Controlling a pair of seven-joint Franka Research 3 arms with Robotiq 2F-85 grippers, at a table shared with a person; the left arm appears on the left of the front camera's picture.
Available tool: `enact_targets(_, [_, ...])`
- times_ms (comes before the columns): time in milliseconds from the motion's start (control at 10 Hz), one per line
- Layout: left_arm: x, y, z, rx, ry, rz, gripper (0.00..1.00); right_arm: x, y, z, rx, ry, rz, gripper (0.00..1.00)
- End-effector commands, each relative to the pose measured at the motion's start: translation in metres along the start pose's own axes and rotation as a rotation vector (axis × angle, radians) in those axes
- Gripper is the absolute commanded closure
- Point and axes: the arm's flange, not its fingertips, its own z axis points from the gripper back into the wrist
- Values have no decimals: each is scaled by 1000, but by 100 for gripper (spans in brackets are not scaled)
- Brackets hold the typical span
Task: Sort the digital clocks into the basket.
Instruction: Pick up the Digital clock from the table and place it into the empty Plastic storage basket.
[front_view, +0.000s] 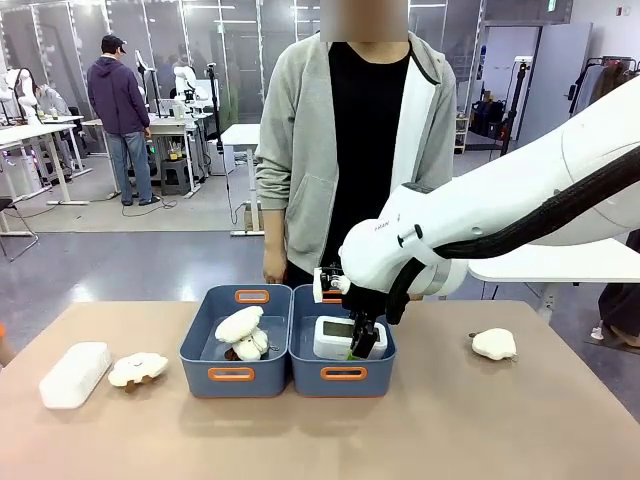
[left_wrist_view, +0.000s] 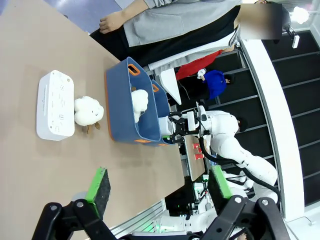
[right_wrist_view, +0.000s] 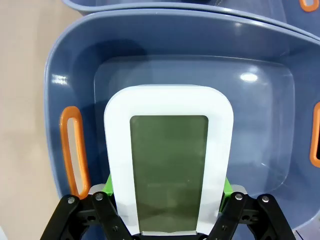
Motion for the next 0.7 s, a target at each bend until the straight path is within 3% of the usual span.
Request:
enact_targets(0, [1, 0, 2, -17, 0, -23, 0, 8, -1, 1, 20, 3, -24, 3])
enact_targets(500, [1, 0, 2, -17, 0, -23, 0, -1, 13, 13, 10, -3, -19, 0])
enact_targets(600, [1, 0, 2, -17, 0, -23, 0, 5, 3, 5, 9, -8, 2, 0])
